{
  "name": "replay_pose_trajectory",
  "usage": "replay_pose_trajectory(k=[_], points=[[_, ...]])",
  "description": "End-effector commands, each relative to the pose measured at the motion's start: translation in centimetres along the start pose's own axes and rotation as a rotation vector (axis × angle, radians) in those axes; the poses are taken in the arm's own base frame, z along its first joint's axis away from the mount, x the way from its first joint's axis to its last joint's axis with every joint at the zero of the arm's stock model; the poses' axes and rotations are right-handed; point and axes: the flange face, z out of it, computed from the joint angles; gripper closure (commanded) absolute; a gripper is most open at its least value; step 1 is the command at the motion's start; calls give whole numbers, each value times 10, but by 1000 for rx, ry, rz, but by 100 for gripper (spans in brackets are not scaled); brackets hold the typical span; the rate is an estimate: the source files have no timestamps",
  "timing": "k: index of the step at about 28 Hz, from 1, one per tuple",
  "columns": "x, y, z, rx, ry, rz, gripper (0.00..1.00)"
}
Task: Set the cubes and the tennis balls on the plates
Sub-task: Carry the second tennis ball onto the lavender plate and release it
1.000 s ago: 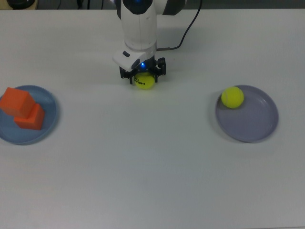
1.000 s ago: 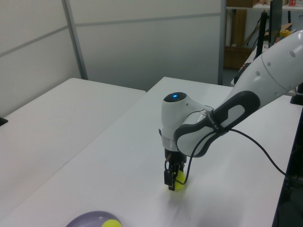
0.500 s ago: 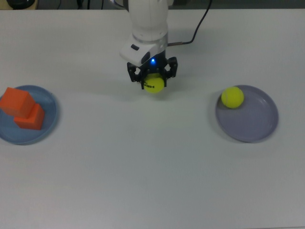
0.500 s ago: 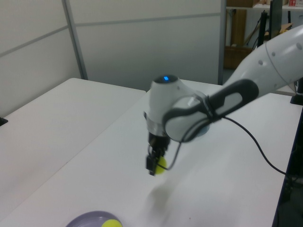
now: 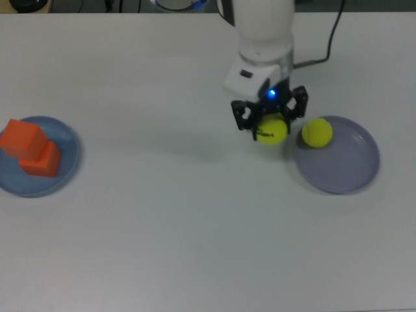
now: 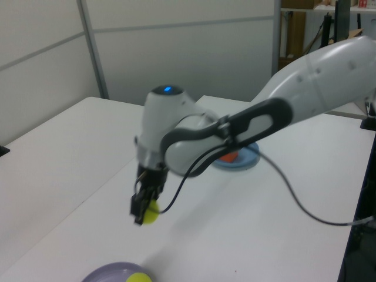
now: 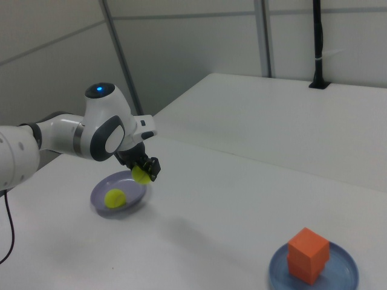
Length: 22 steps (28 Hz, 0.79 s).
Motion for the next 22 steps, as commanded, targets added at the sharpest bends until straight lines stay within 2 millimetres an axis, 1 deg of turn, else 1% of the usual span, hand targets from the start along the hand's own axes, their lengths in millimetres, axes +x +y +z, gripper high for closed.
replay_pose_trajectory(k=[1, 2, 4, 7, 11, 13, 15, 17, 18, 22], points=[[13, -36, 33, -10, -20, -16, 100], [13, -50, 38, -11, -15, -32, 100], [8, -67, 49, -17, -24, -58, 100], [1, -88, 62, -31, -22, -89, 100], [-4, -103, 71, -40, -10, -120, 100], [-7, -111, 80, -45, -12, -133, 100], [-8, -113, 82, -44, -10, -137, 100], [-9, -122, 82, -36, 5, -150, 100], [-11, -127, 87, -34, 11, -160, 100], [-15, -133, 97, -51, 9, -162, 100]])
